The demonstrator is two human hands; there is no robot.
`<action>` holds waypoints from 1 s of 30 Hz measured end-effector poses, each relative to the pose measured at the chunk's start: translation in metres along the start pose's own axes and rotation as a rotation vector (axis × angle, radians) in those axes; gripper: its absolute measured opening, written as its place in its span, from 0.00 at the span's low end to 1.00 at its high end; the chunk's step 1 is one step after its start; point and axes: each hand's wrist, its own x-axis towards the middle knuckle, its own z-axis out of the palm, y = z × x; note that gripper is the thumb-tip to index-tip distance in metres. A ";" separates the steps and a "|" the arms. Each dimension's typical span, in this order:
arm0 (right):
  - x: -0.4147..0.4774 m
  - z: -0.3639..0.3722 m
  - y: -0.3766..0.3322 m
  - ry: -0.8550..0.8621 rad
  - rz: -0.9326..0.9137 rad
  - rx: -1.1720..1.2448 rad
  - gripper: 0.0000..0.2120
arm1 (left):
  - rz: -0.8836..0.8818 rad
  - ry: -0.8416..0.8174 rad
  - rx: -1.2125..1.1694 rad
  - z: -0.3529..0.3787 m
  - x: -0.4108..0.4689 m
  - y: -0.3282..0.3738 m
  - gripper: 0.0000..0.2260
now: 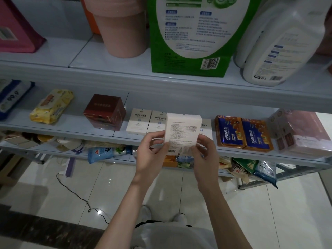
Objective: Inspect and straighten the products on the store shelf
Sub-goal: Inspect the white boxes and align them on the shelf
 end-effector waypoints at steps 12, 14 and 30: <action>-0.001 -0.004 -0.004 -0.167 -0.125 0.007 0.20 | -0.014 0.028 -0.082 -0.005 0.004 -0.003 0.20; -0.002 -0.004 -0.005 -0.132 -0.106 0.014 0.19 | -0.041 0.071 -0.103 -0.005 0.004 -0.002 0.16; -0.002 -0.005 -0.009 -0.027 0.062 0.139 0.13 | -0.076 0.017 -0.138 -0.003 -0.002 0.007 0.10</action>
